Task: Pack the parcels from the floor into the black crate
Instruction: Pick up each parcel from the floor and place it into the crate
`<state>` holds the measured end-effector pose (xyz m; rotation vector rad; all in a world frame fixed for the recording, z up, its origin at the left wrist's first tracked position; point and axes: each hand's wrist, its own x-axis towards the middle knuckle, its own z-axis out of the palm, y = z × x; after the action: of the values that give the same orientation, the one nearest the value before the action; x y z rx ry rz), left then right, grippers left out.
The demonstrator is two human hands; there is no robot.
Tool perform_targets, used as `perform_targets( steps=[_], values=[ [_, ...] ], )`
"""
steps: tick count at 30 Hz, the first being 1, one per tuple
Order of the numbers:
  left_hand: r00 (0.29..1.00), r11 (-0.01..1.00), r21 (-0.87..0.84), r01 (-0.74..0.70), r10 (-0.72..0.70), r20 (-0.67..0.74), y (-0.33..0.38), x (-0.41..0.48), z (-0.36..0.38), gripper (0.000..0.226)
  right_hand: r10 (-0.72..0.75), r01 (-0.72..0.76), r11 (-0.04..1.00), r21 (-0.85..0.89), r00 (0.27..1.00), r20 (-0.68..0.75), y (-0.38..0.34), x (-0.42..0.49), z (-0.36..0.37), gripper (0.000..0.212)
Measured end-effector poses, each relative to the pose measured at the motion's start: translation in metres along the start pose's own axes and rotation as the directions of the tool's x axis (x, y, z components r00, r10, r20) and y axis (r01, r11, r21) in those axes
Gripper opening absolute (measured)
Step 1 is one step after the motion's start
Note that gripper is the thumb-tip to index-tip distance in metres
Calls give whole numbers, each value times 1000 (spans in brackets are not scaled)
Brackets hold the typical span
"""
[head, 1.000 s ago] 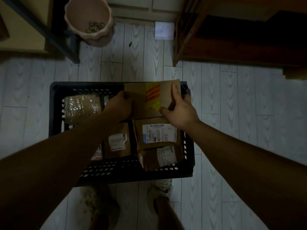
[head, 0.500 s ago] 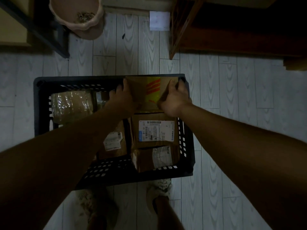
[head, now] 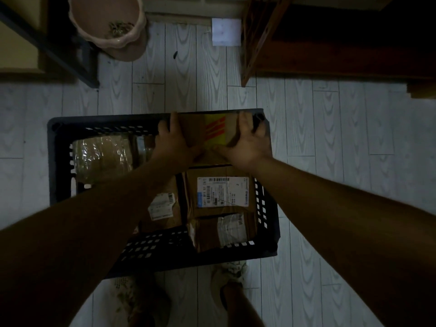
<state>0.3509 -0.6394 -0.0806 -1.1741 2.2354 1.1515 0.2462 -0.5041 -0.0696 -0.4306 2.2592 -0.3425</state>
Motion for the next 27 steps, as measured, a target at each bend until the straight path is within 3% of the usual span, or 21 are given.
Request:
perform_targets(
  steps=[3,7,19,27],
  values=[
    [992,964,-244,102,-81,95,-2,-13,-2,106,27,-28,996,83,999,17,-1,-9,6,115],
    [998,927,-371,55,-35,60,2,-26,-22,92,-15,21,996,86,998,-65,-8,-24,-9,111],
    [1000,919,-395,3,2,13,-6,-71,-101,88,-149,157,987,33,974,-173,-64,-81,-36,100],
    [1000,959,-284,16,-18,-8,-93,-134,-147,90,-196,208,970,122,975,-107,-113,-144,33,94]
  ],
)
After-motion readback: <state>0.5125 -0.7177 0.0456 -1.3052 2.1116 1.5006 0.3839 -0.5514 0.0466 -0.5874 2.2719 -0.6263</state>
